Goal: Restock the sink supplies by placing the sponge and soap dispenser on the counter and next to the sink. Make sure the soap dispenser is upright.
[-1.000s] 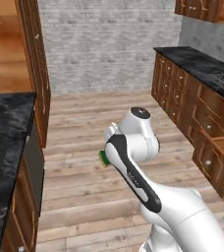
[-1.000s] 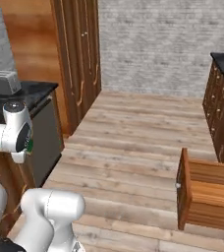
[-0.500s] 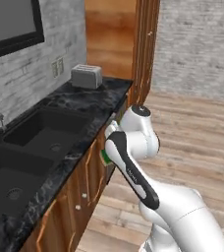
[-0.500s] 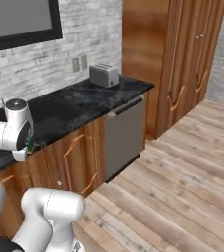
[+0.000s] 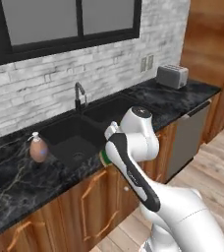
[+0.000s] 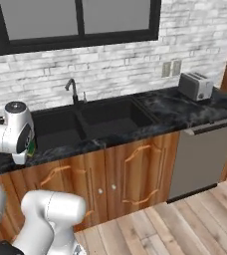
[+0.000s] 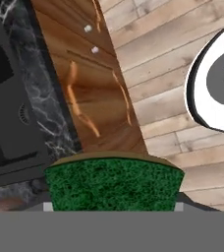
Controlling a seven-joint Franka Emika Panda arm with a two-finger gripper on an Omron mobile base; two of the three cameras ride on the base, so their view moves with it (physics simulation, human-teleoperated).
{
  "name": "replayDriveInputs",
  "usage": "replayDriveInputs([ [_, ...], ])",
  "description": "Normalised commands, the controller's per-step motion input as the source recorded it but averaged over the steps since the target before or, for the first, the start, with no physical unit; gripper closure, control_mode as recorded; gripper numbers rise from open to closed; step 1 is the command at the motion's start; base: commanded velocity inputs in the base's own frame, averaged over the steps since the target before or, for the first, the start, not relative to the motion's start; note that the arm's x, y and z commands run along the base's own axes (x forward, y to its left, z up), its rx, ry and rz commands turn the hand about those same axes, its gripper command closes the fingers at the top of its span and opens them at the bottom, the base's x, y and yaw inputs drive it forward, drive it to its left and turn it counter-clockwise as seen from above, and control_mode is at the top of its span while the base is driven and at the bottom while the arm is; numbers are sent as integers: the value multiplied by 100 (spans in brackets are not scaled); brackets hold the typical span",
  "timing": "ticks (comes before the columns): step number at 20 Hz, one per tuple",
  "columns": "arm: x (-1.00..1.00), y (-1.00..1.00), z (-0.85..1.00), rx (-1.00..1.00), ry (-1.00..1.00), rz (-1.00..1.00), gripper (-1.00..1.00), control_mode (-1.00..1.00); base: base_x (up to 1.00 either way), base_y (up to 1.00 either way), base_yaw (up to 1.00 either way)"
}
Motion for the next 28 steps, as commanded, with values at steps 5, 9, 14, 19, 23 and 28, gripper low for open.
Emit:
replayDriveInputs([
  [5, 0, 0, 0, 0, 0, 0, 100, 100, 24, 2, 71],
  [9, 0, 0, 0, 0, 0, 0, 100, 100, 69, -2, 21],
  [14, 0, -10, -6, 0, 0, 1, 100, -100, 35, -18, 10],
  [19, 18, -30, -66, 0, 10, 7, 100, -100, 0, 0, 0],
  [23, 45, -2, -46, 0, 5, 7, 100, -100, 0, 0, 0],
  [28, 51, 0, -34, -1, 0, 1, 100, -100, 0, 0, 0],
])
